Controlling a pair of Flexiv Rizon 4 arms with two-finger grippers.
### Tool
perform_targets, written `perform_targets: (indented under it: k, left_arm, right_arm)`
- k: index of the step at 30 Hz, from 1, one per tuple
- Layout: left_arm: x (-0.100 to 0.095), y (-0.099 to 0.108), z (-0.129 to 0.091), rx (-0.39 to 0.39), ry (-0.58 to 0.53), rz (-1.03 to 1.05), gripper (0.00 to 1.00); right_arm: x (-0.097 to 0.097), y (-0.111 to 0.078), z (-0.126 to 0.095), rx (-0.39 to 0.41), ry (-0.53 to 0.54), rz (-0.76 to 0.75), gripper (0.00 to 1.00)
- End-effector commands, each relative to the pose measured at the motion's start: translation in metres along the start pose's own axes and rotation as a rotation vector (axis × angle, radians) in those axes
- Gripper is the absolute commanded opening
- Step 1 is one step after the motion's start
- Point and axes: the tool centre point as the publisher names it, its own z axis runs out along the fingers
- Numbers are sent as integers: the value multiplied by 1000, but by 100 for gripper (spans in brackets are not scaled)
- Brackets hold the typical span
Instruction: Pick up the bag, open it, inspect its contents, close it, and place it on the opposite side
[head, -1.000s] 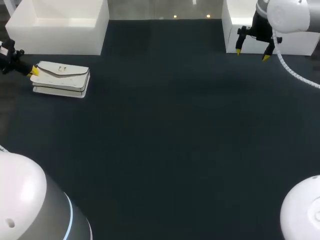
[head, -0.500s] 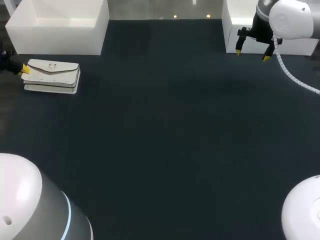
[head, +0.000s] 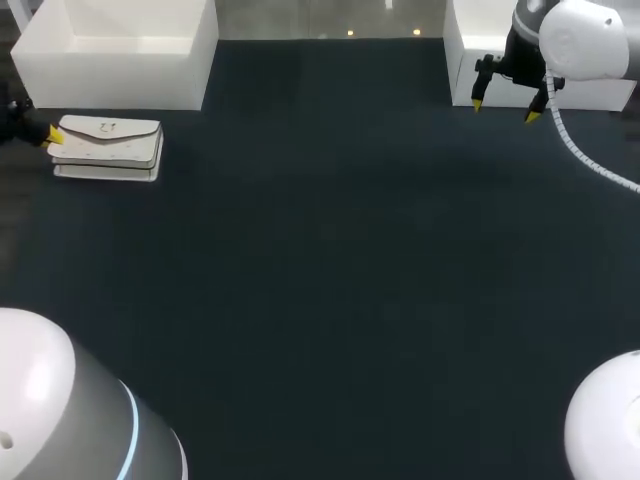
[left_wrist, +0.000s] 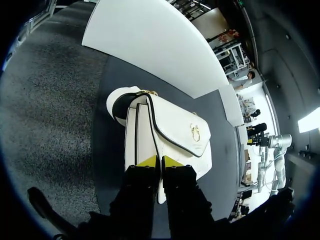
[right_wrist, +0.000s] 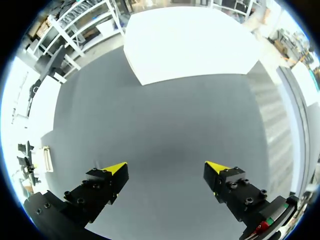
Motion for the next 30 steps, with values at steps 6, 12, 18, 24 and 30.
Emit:
perform_targets:
  k: [6, 12, 18, 24, 30]
  left_arm:
    - [4, -4, -22, -149, 69, 7, 100]
    - [20, 4, -40, -116, -4, 19, 100]
    - [47, 17, -53, -99, -134, 8, 100]
    - [77, 28, -64, -83, -251, 21, 100]
    - [107, 41, -69, -54, -366, 23, 100]
  right_arm:
    - [0, -1, 0, -1, -4, 1, 100]
    - [0, -1, 0, -1, -4, 1, 100]
    - [0, -1, 0, -1, -4, 1, 100]
    - [0, -1, 0, -1, -4, 1, 100]
    - [0, -1, 0, -1, -4, 1, 100]
